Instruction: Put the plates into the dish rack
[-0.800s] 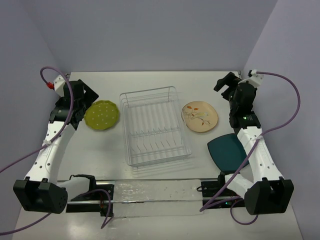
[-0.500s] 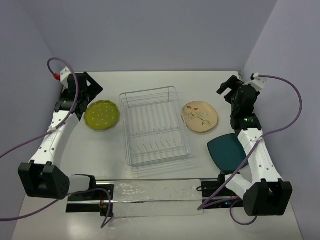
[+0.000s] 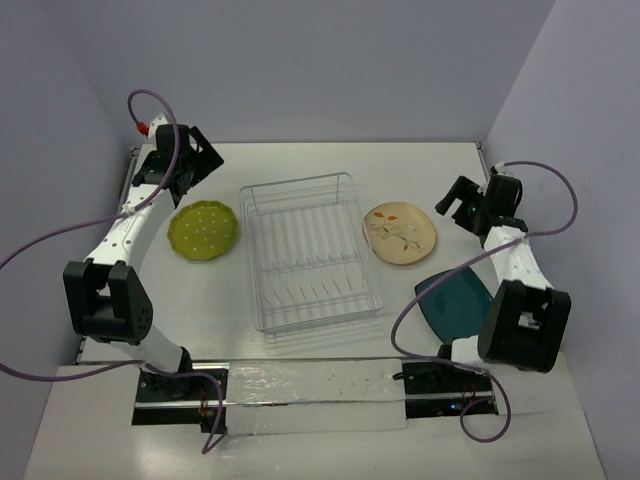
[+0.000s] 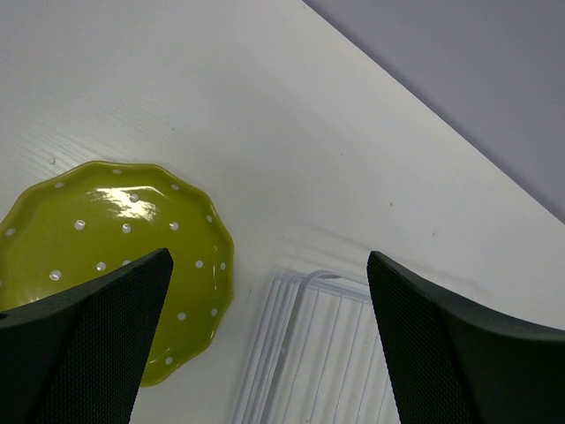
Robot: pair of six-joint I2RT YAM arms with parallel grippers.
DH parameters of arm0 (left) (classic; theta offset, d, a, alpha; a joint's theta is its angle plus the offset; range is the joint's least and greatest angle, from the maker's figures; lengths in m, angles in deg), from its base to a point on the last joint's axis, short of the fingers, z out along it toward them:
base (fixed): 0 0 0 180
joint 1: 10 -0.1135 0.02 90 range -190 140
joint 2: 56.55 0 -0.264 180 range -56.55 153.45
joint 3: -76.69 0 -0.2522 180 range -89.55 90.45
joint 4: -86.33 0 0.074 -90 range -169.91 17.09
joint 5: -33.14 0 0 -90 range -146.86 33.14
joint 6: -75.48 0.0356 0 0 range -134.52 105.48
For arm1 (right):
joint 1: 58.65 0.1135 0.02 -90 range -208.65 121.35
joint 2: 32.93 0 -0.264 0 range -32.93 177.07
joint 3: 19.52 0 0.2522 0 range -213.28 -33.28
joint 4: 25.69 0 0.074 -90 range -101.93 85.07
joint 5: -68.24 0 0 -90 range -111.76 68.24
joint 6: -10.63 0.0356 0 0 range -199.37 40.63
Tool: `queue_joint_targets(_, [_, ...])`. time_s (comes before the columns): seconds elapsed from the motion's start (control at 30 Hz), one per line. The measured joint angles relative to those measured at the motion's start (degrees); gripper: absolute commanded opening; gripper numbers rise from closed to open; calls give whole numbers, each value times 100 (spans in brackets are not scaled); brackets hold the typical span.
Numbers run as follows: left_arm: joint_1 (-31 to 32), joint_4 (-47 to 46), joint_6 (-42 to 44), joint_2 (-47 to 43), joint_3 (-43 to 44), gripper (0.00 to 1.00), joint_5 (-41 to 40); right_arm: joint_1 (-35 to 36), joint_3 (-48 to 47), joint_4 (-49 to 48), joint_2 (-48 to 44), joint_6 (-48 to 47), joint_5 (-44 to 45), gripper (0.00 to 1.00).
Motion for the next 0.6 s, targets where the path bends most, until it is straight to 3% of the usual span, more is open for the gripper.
queue_joint_targets(0.27, [2,-20,141,137,53,99,101,-275,-28,230,1231,-399,-790,91])
queue_joint_targets(0.6, [-34,-19,161,278,53,100,129,-290,-415,297,2367,-528,-1500,63])
